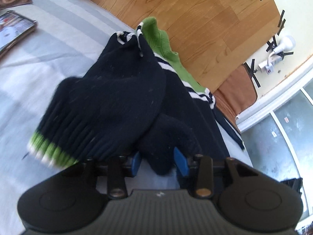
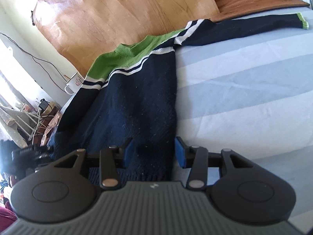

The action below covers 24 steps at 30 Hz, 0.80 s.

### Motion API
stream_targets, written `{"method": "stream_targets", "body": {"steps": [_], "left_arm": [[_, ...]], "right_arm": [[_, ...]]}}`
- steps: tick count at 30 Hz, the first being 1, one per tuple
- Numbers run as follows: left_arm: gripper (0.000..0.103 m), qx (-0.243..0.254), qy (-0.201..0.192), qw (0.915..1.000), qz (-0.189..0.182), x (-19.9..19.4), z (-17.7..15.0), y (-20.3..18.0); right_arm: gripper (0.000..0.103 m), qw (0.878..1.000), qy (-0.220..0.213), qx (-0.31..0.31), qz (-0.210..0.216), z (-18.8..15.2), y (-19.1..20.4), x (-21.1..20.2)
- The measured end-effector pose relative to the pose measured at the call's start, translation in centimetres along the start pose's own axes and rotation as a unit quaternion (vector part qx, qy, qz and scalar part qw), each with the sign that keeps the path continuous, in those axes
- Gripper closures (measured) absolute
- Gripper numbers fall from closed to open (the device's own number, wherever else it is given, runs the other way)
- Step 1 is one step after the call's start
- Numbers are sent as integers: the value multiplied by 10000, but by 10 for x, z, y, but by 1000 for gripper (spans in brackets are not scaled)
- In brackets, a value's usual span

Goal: Fold small clothes

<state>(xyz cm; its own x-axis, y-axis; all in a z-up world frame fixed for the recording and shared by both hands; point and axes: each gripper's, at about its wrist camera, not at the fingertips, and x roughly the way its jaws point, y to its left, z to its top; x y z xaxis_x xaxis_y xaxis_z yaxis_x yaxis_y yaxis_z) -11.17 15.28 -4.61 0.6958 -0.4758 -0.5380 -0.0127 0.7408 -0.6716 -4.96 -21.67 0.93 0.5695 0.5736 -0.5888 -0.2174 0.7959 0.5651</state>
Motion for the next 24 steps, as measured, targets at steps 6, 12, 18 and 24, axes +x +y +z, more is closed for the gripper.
{"method": "stream_targets", "body": {"steps": [6, 12, 18, 24], "left_arm": [[90, 348, 67, 9992, 187, -6, -2, -11], [94, 993, 63, 9941, 420, -85, -16, -9], [97, 1092, -42, 9889, 1004, -120, -20, -1], [81, 992, -307, 9923, 671, -105, -1, -1]], "right_arm": [[92, 9994, 24, -335, -117, -1, 10, 1], [95, 9953, -208, -859, -385, 19, 17, -28], [94, 9842, 675, -1562, -491, 11, 29, -6], [73, 9979, 52, -333, -550, 35, -10, -23]]}}
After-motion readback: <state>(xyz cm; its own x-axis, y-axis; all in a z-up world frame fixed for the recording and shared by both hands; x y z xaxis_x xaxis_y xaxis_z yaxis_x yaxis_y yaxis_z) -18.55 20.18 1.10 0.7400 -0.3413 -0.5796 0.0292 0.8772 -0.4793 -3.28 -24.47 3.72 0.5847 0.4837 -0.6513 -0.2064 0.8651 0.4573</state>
